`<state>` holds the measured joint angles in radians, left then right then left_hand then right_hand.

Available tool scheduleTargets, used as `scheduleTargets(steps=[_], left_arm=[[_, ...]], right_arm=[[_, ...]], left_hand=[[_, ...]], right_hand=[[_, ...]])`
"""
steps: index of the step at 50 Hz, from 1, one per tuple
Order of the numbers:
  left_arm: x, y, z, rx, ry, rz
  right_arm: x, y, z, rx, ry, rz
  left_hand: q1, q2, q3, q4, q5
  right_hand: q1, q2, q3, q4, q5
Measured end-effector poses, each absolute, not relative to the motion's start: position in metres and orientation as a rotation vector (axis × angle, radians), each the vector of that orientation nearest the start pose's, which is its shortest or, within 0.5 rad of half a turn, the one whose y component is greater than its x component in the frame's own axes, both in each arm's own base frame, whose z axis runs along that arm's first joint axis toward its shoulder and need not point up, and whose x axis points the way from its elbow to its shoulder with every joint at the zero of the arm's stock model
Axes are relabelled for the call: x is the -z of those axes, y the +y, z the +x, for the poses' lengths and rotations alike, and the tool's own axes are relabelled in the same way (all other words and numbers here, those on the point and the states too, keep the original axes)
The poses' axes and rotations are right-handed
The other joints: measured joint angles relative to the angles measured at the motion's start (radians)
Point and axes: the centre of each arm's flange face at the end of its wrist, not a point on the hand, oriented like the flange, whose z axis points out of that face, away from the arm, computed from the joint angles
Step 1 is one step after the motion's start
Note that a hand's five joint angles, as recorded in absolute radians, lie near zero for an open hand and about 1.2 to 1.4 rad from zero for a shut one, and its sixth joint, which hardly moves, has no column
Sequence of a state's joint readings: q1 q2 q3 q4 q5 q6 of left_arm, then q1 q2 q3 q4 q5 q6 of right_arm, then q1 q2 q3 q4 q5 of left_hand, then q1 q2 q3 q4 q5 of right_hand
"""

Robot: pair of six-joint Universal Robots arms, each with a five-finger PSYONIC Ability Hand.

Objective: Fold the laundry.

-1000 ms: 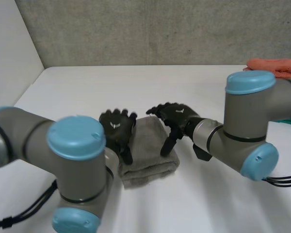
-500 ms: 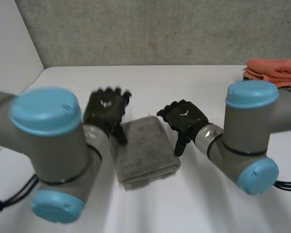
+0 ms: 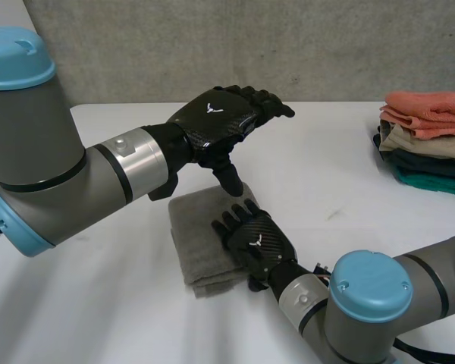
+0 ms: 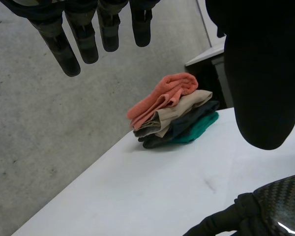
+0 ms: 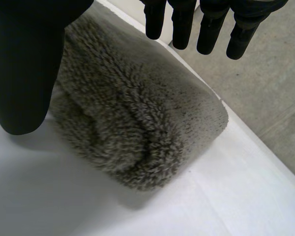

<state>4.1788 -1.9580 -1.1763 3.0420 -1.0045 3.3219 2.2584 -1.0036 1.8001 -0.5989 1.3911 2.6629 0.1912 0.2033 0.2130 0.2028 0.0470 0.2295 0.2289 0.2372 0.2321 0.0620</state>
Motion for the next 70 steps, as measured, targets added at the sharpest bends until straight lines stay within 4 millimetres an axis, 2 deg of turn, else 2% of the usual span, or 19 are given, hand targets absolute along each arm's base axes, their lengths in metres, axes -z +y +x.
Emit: scheduleTargets(steps=[14, 19, 22, 25, 30, 33, 39, 40, 44, 48, 52, 53, 55, 58, 61, 65, 66, 67, 70], left_arm=[[-0.281, -0.234, -0.347, -1.592, -1.612, -1.103], [-0.281, -0.235, -0.347, -1.594, -1.609, -1.104], [-0.283, -0.235, -0.347, -1.598, -1.606, -1.103], [-0.285, -0.235, -0.347, -1.605, -1.602, -1.101], [-0.291, -0.237, -0.346, -1.628, -1.591, -1.096], [-0.297, -0.239, -0.345, -1.650, -1.578, -1.090], [-0.320, -0.244, -0.340, -1.734, -1.538, -1.066], [-0.322, -0.244, -0.339, -1.742, -1.535, -1.063], [-0.334, -0.244, -0.336, -1.787, -1.519, -1.048], [-0.338, -0.243, -0.334, -1.805, -1.513, -1.042], [-0.337, -0.242, -0.334, -1.800, -1.517, -1.042], [-0.337, -0.242, -0.334, -1.798, -1.518, -1.043], [-0.335, -0.241, -0.334, -1.790, -1.524, -1.045], [-0.331, -0.240, -0.335, -1.779, -1.532, -1.047], [-0.328, -0.240, -0.335, -1.768, -1.540, -1.050], [-0.323, -0.240, -0.335, -1.753, -1.552, -1.054], [-0.323, -0.240, -0.336, -1.751, -1.554, -1.055], [-0.321, -0.240, -0.336, -1.747, -1.557, -1.056], [-0.318, -0.240, -0.336, -1.738, -1.564, -1.058]], right_arm=[[-0.098, -0.198, 0.353, 1.900, 1.694, -1.360], [-0.100, -0.206, 0.360, 1.917, 1.671, -1.352], [-0.101, -0.210, 0.366, 1.924, 1.641, -1.350], [-0.106, -0.216, 0.372, 1.944, 1.609, -1.339], [-0.132, -0.233, 0.381, 2.027, 1.538, -1.266], [-0.160, -0.252, 0.382, 2.107, 1.492, -1.175], [-0.230, -0.308, 0.363, 2.312, 1.391, -0.930], [-0.234, -0.312, 0.360, 2.327, 1.383, -0.913], [-0.281, -0.352, 0.328, 2.507, 1.286, -0.745], [-0.323, -0.391, 0.282, 2.693, 1.171, -0.591], [-0.345, -0.428, 0.230, 2.826, 1.119, -0.488], [-0.346, -0.433, 0.222, 2.839, 1.118, -0.478], [-0.346, -0.455, 0.186, 2.886, 1.132, -0.443], [-0.336, -0.478, 0.146, 2.898, 1.179, -0.438], [-0.312, -0.500, 0.109, 2.847, 1.272, -0.472], [-0.258, -0.522, 0.067, 2.678, 1.453, -0.547], [-0.254, -0.523, 0.064, 2.663, 1.466, -0.552], [-0.232, -0.527, 0.052, 2.588, 1.530, -0.576], [-0.194, -0.530, 0.030, 2.461, 1.626, -0.608]], left_hand=[[0.000, 0.000, 0.000, 0.000, 0.000], [0.000, 0.000, 0.000, 0.000, 0.000], [0.000, 0.000, 0.000, 0.000, 0.000], [0.000, 0.000, 0.000, 0.000, 0.000], [0.000, 0.000, 0.000, 0.000, 0.000], [0.000, 0.000, 0.000, 0.000, 0.000], [0.002, 0.000, 0.000, 0.000, 0.000], [0.002, 0.000, 0.000, 0.000, 0.000], [0.002, 0.000, 0.000, 0.000, 0.000], [0.002, 0.000, 0.000, 0.000, 0.000], [0.002, 0.000, 0.000, 0.000, 0.000], [0.002, 0.000, 0.000, 0.000, 0.000], [0.002, 0.000, 0.000, 0.000, 0.000], [0.002, 0.000, 0.000, 0.000, 0.000], [0.002, 0.000, 0.000, 0.000, 0.000], [0.002, 0.000, 0.000, 0.000, 0.000], [0.002, 0.000, 0.000, 0.000, 0.000], [0.002, 0.000, 0.000, 0.000, 0.000], [0.002, 0.000, 0.000, 0.000, 0.000]], right_hand=[[0.220, 0.209, 0.207, 0.214, 0.190], [0.528, 0.546, 0.533, 0.537, 0.501], [0.785, 0.901, 0.889, 0.900, 0.837], [0.785, 0.910, 0.907, 0.954, 0.853], [0.785, 0.910, 0.907, 0.957, 0.853], [0.785, 0.910, 0.907, 0.962, 0.853], [0.785, 0.910, 0.907, 0.964, 0.855], [0.785, 0.910, 0.907, 0.964, 0.859], [0.785, 0.910, 0.915, 0.965, 0.861], [0.785, 0.910, 0.915, 0.965, 0.861], [0.785, 0.910, 0.915, 0.965, 0.861], [0.785, 0.910, 0.915, 0.965, 0.861], [0.785, 0.910, 0.915, 0.965, 0.861], [0.785, 0.910, 0.915, 0.966, 0.861], [0.785, 0.910, 0.920, 0.966, 0.861], [0.785, 0.910, 0.920, 0.968, 0.861], [0.785, 0.910, 0.920, 0.968, 0.861], [0.785, 0.910, 0.920, 0.968, 0.861], [0.785, 0.910, 0.920, 0.969, 0.874]])
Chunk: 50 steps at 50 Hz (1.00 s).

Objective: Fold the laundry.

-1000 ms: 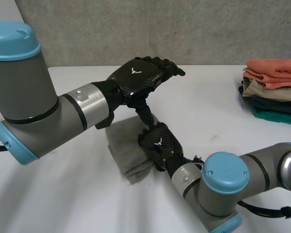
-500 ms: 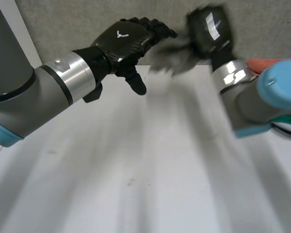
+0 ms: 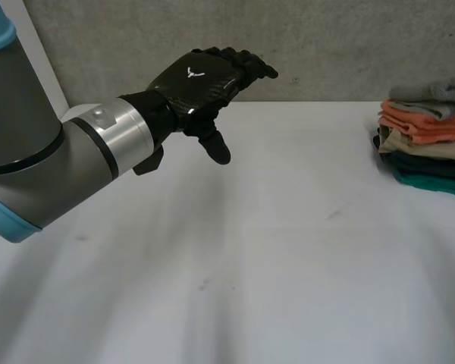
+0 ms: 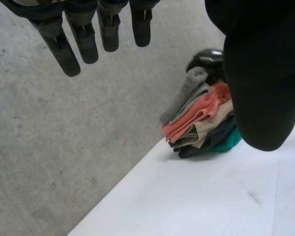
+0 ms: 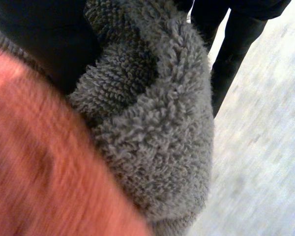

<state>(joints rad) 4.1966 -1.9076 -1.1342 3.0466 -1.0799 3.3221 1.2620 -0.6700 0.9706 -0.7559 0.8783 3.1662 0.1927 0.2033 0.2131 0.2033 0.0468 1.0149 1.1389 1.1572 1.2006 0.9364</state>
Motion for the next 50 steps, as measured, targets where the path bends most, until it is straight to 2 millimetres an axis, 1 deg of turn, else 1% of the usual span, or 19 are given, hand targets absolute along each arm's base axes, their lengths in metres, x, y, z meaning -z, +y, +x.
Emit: scheduleTargets(steps=[6, 10, 11, 12, 13, 16, 19, 25, 27, 30, 33, 35, 38, 39, 43, 44, 47, 49, 50], left_arm=[[-0.313, -0.238, -0.338, -1.722, -1.573, -1.063], [-0.312, -0.238, -0.338, -1.717, -1.575, -1.065], [-0.312, -0.238, -0.339, -1.716, -1.575, -1.065], [-0.312, -0.238, -0.339, -1.715, -1.575, -1.065], [-0.312, -0.237, -0.339, -1.716, -1.574, -1.065], [-0.313, -0.237, -0.339, -1.717, -1.570, -1.065], [-0.314, -0.236, -0.340, -1.719, -1.563, -1.066], [-0.318, -0.231, -0.342, -1.721, -1.548, -1.068], [-0.319, -0.230, -0.342, -1.720, -1.545, -1.069], [-0.321, -0.224, -0.344, -1.715, -1.530, -1.075], [-0.322, -0.220, -0.346, -1.711, -1.522, -1.079], [-0.323, -0.217, -0.347, -1.708, -1.515, -1.083], [-0.324, -0.215, -0.347, -1.709, -1.510, -1.083], [-0.328, -0.213, -0.346, -1.716, -1.501, -1.081], [-0.339, -0.209, -0.343, -1.739, -1.478, -1.069], [-0.342, -0.208, -0.342, -1.746, -1.472, -1.063], [-0.355, -0.205, -0.337, -1.780, -1.455, -1.026], [-0.362, -0.205, -0.333, -1.802, -1.453, -0.997], [-0.368, -0.204, -0.330, -1.821, -1.455, -0.970]], right_arm=[[-0.147, -0.528, -0.001, 2.316, 1.724, -0.637], [-0.139, -0.526, -0.010, 2.293, 1.742, -0.643], [-0.139, -0.526, -0.012, 2.295, 1.744, -0.642], [-0.141, -0.526, -0.013, 2.300, 1.743, -0.640], [-0.144, -0.525, -0.013, 2.305, 1.743, -0.638], [-0.158, -0.523, -0.014, 2.341, 1.749, -0.607], [-0.176, -0.519, -0.015, 2.383, 1.765, -0.554], [-0.215, -0.500, -0.013, 2.411, 1.831, -0.433], [-0.219, -0.496, -0.012, 2.407, 1.845, -0.417], [-0.234, -0.480, -0.013, 2.366, 1.938, -0.322], [-0.240, -0.470, -0.021, 2.344, 2.019, -0.246], [-0.248, -0.456, -0.039, 2.332, 2.147, -0.142], [-0.256, -0.448, -0.051, 2.349, 2.229, -0.094], [-0.273, -0.438, -0.069, 2.425, 2.338, -0.056], [-0.306, -0.428, -0.082, 2.618, 2.435, -0.057], [-0.312, -0.427, -0.080, 2.656, 2.432, -0.065], [-0.341, -0.424, -0.054, 2.822, 2.317, -0.128], [-0.354, -0.421, -0.034, 2.879, 2.217, -0.164], [-0.363, -0.417, -0.015, 2.907, 2.129, -0.194]], left_hand=[[0.000, 0.000, 0.000, 0.000, 0.000], [0.000, 0.000, 0.000, 0.000, 0.000], [0.000, 0.000, 0.000, 0.000, 0.000], [0.000, 0.000, 0.000, 0.000, 0.000], [0.000, 0.000, 0.000, 0.000, 0.000], [0.000, 0.000, 0.000, 0.000, 0.000], [0.000, 0.000, 0.000, 0.000, 0.000], [0.000, 0.000, 0.000, 0.000, 0.000], [0.000, 0.000, 0.000, 0.000, 0.000], [0.000, 0.000, 0.000, 0.000, 0.000], [0.000, 0.000, 0.000, 0.000, 0.000], [0.000, 0.000, 0.000, 0.000, 0.000], [0.000, 0.000, 0.000, 0.000, 0.000], [0.000, 0.000, 0.000, 0.000, 0.000], [0.000, 0.000, 0.000, 0.000, 0.000], [0.000, 0.000, 0.000, 0.000, 0.000], [0.000, 0.000, 0.000, 0.000, 0.000], [0.000, 0.000, 0.000, 0.000, 0.000], [0.000, 0.000, 0.000, 0.000, 0.000]], right_hand=[[0.000, 0.000, 0.000, 0.001, 0.057], [-0.029, -0.042, -0.045, -0.047, 0.023], [-0.198, -0.275, -0.273, -0.272, -0.191], [-0.314, -0.379, -0.369, -0.370, -0.269], [-0.500, -0.595, -0.573, -0.584, -0.410], [-0.770, -0.898, -0.894, -0.924, -0.702], [-0.785, -0.929, -0.949, -0.988, -0.862], [-0.785, -0.929, -0.949, -0.989, -0.886], [-0.785, -0.929, -0.949, -0.989, -0.886], [-0.785, -0.929, -0.949, -0.989, -0.886], [-0.785, -0.929, -0.949, -0.989, -0.886], [-0.785, -0.929, -0.949, -0.989, -0.886], [-0.785, -0.929, -0.949, -0.989, -0.886], [-0.785, -0.929, -0.949, -0.989, -0.886], [-0.785, -0.929, -0.949, -0.989, -0.886], [-0.785, -0.929, -0.949, -0.989, -0.886], [-0.785, -0.929, -0.949, -0.989, -0.886], [-0.785, -0.929, -0.949, -0.989, -0.886], [-0.785, -0.929, -0.949, -0.989, -0.886]])
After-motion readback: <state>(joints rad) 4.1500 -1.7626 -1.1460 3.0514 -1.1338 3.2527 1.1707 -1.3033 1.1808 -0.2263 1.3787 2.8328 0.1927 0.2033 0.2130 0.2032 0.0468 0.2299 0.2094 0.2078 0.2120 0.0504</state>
